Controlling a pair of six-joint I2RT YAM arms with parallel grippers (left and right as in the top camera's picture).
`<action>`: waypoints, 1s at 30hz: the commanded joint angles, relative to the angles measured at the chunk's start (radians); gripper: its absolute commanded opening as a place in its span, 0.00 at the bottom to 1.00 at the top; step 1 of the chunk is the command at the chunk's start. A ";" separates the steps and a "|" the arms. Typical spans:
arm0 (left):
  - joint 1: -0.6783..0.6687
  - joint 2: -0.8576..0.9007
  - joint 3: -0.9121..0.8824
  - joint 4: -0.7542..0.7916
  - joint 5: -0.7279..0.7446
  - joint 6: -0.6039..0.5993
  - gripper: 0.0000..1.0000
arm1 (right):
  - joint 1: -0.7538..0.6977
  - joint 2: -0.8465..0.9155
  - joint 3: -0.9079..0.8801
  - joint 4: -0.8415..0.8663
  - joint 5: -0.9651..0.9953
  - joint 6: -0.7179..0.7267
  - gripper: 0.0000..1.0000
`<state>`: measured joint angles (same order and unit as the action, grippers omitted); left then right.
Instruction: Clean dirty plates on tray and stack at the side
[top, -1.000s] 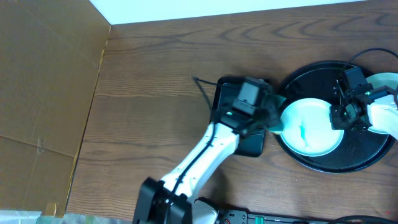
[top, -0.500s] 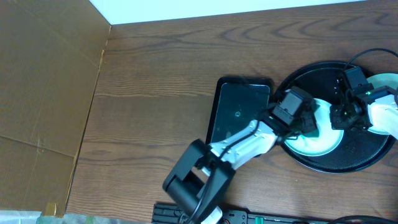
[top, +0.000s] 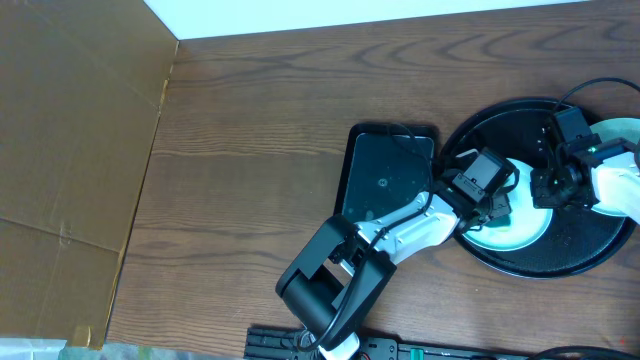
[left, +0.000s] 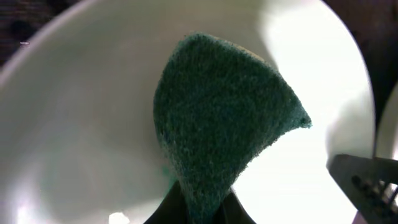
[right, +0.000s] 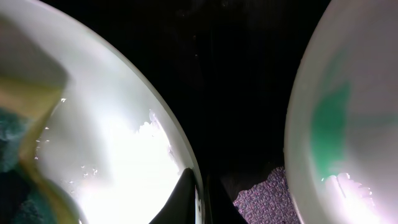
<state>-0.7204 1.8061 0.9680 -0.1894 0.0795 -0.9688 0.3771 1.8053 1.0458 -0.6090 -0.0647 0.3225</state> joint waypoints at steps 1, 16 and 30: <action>0.037 0.010 -0.024 -0.084 -0.140 -0.002 0.07 | -0.005 0.024 -0.029 -0.011 0.031 0.029 0.02; 0.042 -0.077 0.003 0.031 -0.027 -0.002 0.08 | -0.005 0.024 -0.029 -0.011 0.030 0.029 0.02; -0.032 0.036 0.003 0.058 -0.019 -0.111 0.07 | -0.005 0.024 -0.029 -0.008 0.030 0.029 0.02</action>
<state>-0.7429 1.8030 0.9749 -0.1406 0.0574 -1.0431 0.3771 1.8053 1.0451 -0.6090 -0.0776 0.3332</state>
